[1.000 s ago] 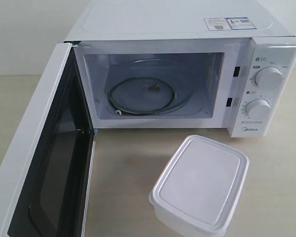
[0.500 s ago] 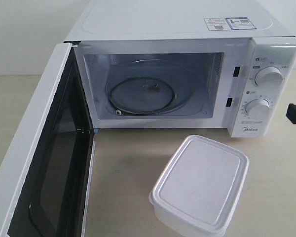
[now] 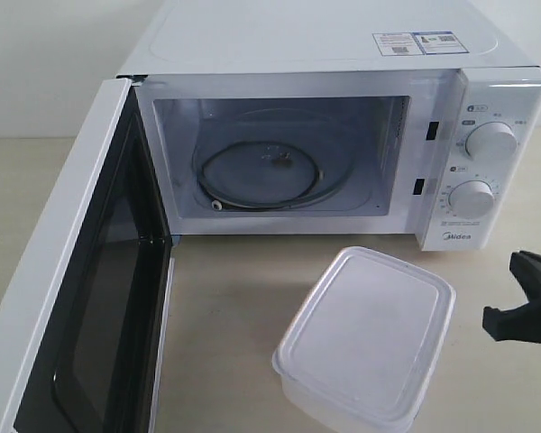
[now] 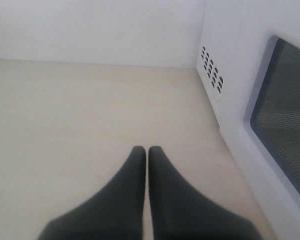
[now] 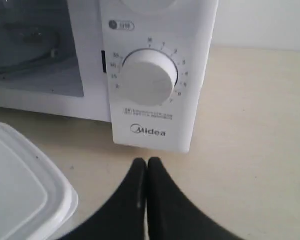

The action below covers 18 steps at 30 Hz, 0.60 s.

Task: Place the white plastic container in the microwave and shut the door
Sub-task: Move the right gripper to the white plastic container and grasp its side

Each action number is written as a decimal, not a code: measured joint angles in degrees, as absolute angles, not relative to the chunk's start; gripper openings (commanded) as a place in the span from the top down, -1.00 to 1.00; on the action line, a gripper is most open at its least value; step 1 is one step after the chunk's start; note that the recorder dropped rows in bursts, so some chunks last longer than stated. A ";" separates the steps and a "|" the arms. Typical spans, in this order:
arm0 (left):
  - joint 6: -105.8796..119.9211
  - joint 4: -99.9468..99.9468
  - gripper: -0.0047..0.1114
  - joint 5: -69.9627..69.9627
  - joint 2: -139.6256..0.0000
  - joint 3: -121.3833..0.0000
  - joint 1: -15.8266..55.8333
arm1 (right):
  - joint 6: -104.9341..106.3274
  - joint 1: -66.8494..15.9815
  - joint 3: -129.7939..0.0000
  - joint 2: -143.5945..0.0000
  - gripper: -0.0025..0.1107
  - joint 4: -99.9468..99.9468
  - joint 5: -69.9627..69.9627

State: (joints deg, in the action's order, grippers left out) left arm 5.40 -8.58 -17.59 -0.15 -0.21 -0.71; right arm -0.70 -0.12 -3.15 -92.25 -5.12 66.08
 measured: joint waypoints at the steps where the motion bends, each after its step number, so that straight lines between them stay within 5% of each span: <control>1: 5.40 -8.58 0.84 -17.59 -0.15 -0.21 -0.71 | -1.37 -0.12 -3.15 -95.88 0.96 -5.12 68.14; 18: 5.40 -8.58 0.84 -17.59 -0.15 -0.21 -0.71 | -35.25 4.55 -3.15 -96.55 0.96 -30.12 69.37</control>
